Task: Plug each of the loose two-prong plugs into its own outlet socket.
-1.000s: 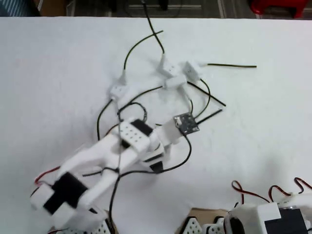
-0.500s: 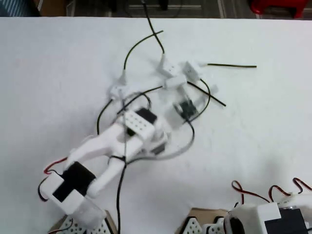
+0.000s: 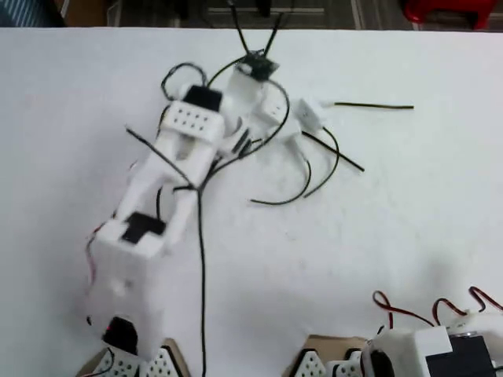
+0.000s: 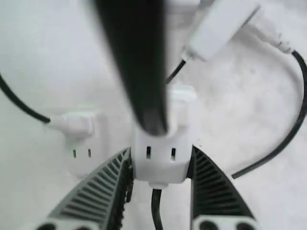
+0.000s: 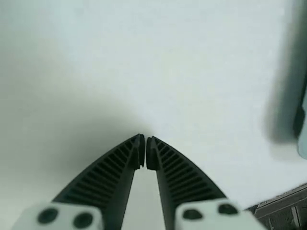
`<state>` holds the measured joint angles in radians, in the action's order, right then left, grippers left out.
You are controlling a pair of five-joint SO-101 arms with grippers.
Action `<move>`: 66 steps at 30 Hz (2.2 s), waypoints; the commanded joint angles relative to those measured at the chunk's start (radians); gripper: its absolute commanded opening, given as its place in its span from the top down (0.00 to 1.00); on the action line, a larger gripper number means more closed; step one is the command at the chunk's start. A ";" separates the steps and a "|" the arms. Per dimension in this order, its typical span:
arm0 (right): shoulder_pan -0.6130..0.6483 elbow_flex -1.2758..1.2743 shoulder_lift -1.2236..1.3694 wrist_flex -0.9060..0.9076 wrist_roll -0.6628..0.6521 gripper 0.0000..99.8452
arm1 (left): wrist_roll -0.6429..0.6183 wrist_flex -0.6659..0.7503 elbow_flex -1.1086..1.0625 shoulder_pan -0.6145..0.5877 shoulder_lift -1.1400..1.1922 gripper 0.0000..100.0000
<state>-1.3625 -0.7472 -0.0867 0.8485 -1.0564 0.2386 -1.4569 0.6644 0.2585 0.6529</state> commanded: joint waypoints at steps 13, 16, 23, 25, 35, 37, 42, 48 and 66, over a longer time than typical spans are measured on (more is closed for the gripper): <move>0.012 -0.017 -0.004 -0.077 -0.003 0.98 | 0.103 -0.137 1.000 -0.077 0.737 0.91; 0.012 -0.017 -0.005 -0.096 -0.003 0.98 | 0.101 -0.140 1.000 -0.082 0.731 0.77; 0.033 -0.012 -0.005 -0.096 0.003 0.98 | 0.080 -0.175 1.000 -0.048 0.526 0.69; 0.050 -0.012 -0.013 -0.096 0.005 0.98 | 0.055 -0.190 1.000 -0.038 0.427 0.69; 0.111 0.123 -0.015 -0.085 0.160 0.98 | 0.040 -0.331 0.990 -0.045 -0.120 0.69; 0.122 0.199 -0.015 -0.044 0.210 0.98 | 0.038 -0.333 0.977 -0.054 -0.237 0.69; 0.174 0.488 -0.016 0.188 0.331 0.98 | 0.037 -0.331 0.763 -0.051 -0.604 0.69; 0.236 0.865 -0.102 0.456 0.483 0.98 | 0.038 -0.319 0.422 -0.061 -1.064 0.69; 0.814 1.111 -0.998 0.730 0.718 0.98 | -0.038 -0.325 -0.107 -0.248 -1.886 0.69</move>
<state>-0.6997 0.3345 -0.9014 1.5666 -0.3521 0.2156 -1.7852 0.6521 0.0176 -1.1546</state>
